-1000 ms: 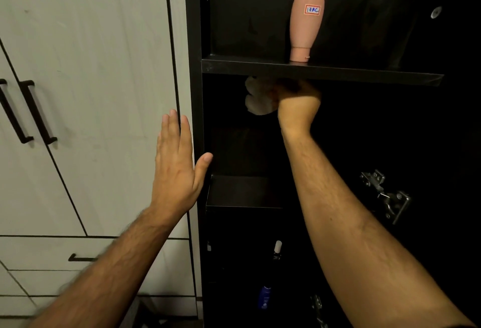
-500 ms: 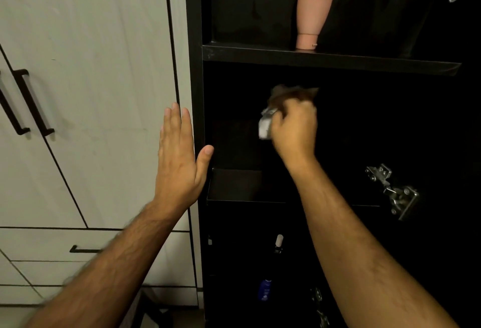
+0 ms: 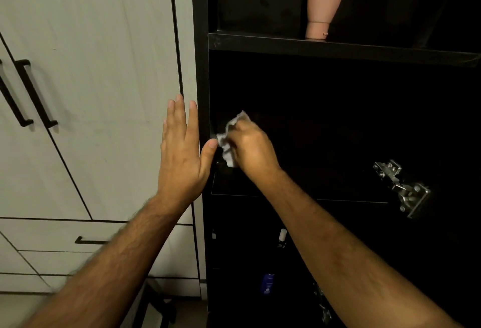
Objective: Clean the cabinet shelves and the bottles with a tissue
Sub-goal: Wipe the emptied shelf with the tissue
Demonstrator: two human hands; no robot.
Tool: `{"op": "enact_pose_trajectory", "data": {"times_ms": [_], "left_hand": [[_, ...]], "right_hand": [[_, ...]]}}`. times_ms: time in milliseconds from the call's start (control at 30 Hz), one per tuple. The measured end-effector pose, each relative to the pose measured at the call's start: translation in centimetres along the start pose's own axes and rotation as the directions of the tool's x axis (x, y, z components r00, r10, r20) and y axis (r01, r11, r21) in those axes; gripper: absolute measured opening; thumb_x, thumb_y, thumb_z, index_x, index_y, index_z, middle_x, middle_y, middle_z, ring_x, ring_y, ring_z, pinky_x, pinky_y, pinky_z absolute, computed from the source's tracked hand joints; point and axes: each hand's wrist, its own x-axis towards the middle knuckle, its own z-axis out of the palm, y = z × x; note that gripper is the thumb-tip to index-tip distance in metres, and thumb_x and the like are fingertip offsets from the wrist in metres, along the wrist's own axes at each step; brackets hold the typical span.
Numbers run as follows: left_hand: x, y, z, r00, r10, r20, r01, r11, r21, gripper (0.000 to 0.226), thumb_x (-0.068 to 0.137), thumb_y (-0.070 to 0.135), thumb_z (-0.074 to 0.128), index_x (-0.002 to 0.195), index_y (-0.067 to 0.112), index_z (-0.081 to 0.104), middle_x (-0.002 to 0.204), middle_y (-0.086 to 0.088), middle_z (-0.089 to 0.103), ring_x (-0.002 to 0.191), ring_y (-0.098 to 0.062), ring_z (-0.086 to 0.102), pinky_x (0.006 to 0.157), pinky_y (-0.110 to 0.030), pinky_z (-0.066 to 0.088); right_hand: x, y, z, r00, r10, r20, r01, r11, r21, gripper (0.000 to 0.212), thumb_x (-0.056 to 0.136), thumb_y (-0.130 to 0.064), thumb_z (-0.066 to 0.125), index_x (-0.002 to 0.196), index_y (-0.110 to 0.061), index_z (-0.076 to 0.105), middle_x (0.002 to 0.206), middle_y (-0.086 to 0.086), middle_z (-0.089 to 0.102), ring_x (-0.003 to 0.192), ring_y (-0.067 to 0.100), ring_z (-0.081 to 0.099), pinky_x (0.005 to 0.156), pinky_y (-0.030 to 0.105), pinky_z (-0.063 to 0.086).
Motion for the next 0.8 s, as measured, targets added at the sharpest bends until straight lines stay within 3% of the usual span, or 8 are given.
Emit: {"op": "enact_pose_trajectory", "data": {"times_ms": [133, 200, 300, 367, 467, 600, 700, 800], "left_hand": [[-0.1, 0.2, -0.1, 1.000, -0.010, 0.006, 0.010, 1.000, 0.005, 0.067, 0.101, 0.044, 0.029, 0.153, 0.017, -0.002, 0.162, -0.012, 0.000, 0.150, -0.025, -0.005, 0.121, -0.050, 0.009], [-0.2, 0.2, 0.0, 1.000, -0.017, 0.009, 0.017, 1.000, -0.001, 0.066, 0.101, 0.044, 0.029, 0.154, 0.015, 0.000, 0.162, -0.013, 0.000, 0.150, -0.025, -0.005, 0.121, -0.049, 0.008], [-0.4, 0.3, 0.1, 1.000, -0.020, 0.005, 0.020, 1.000, -0.009, 0.066, 0.101, 0.042, 0.030, 0.154, 0.014, 0.001, 0.162, -0.013, 0.001, 0.150, -0.025, -0.004, 0.121, -0.049, 0.009], [-0.5, 0.3, 0.1, 1.000, -0.022, 0.000, 0.022, 1.000, -0.013, 0.065, 0.102, 0.041, 0.030, 0.153, 0.015, 0.000, 0.162, -0.013, 0.001, 0.150, -0.025, -0.004, 0.121, -0.048, 0.009], [-0.5, 0.3, 0.1, 1.000, -0.013, -0.004, 0.013, 1.000, -0.013, 0.065, 0.102, 0.040, 0.031, 0.153, 0.013, 0.002, 0.162, -0.014, 0.002, 0.150, -0.026, -0.003, 0.121, -0.048, 0.009], [-0.5, 0.2, 0.0, 1.000, -0.018, 0.010, 0.018, 1.000, -0.003, 0.066, 0.102, 0.043, 0.030, 0.153, 0.017, -0.001, 0.162, -0.012, 0.000, 0.150, -0.025, -0.005, 0.121, -0.048, 0.009], [-0.7, 0.2, -0.1, 0.999, -0.030, 0.014, 0.029, 1.000, 0.005, 0.065, 0.102, 0.043, 0.030, 0.154, 0.018, 0.000, 0.162, -0.011, 0.000, 0.150, -0.024, -0.005, 0.121, -0.048, 0.009], [-0.8, 0.3, -0.1, 0.999, -0.040, 0.015, 0.039, 0.999, 0.017, 0.065, 0.102, 0.043, 0.030, 0.154, 0.018, 0.002, 0.162, -0.010, 0.000, 0.150, -0.023, -0.005, 0.121, -0.047, 0.010]], "right_hand": [[-2.7, 1.7, -0.5, 0.970, 0.214, 0.111, -0.213, 0.977, -0.017, 0.012, 0.090, -0.011, 0.056, 0.091, -0.009, 0.067, 0.088, -0.004, 0.056, 0.069, 0.006, 0.053, 0.059, 0.012, 0.038], [-2.9, 3.0, -2.0, 0.930, 0.365, -0.048, -0.364, 0.931, 0.014, 0.011, 0.086, -0.012, 0.059, 0.087, -0.013, 0.070, 0.086, 0.004, 0.066, 0.074, 0.021, 0.064, 0.062, 0.024, 0.046], [-0.7, 4.0, -5.4, 0.795, 0.505, -0.335, -0.417, 0.857, 0.302, 0.007, 0.079, -0.016, 0.067, 0.082, -0.012, 0.072, 0.075, 0.006, 0.070, 0.073, 0.024, 0.066, 0.065, 0.028, 0.047], [1.5, 3.6, -6.5, 0.779, 0.520, -0.350, -0.424, 0.849, 0.316, 0.016, 0.078, -0.022, 0.071, 0.088, -0.009, 0.073, 0.080, 0.008, 0.072, 0.078, 0.025, 0.066, 0.070, 0.029, 0.046], [2.2, 1.7, -4.7, 0.891, 0.351, -0.288, -0.314, 0.934, 0.168, 0.014, 0.078, -0.017, 0.071, 0.085, -0.005, 0.069, 0.086, 0.014, 0.070, 0.081, 0.031, 0.065, 0.069, 0.032, 0.043], [-2.1, 1.4, -1.1, 0.978, 0.207, 0.006, -0.207, 0.977, 0.051, 0.007, 0.085, -0.013, 0.068, 0.083, -0.009, 0.062, 0.095, 0.003, 0.064, 0.082, 0.021, 0.064, 0.068, 0.026, 0.049], [-3.6, 3.4, -1.4, 0.926, 0.377, 0.011, -0.377, 0.922, 0.088, 0.009, 0.086, -0.014, 0.064, 0.077, -0.012, 0.066, 0.080, 0.002, 0.065, 0.074, 0.022, 0.065, 0.064, 0.026, 0.050], [-2.4, 5.5, -4.7, 0.780, 0.570, -0.258, -0.520, 0.820, 0.239, 0.012, 0.084, -0.016, 0.063, 0.081, -0.008, 0.070, 0.074, 0.012, 0.069, 0.071, 0.027, 0.064, 0.062, 0.026, 0.041]]}}
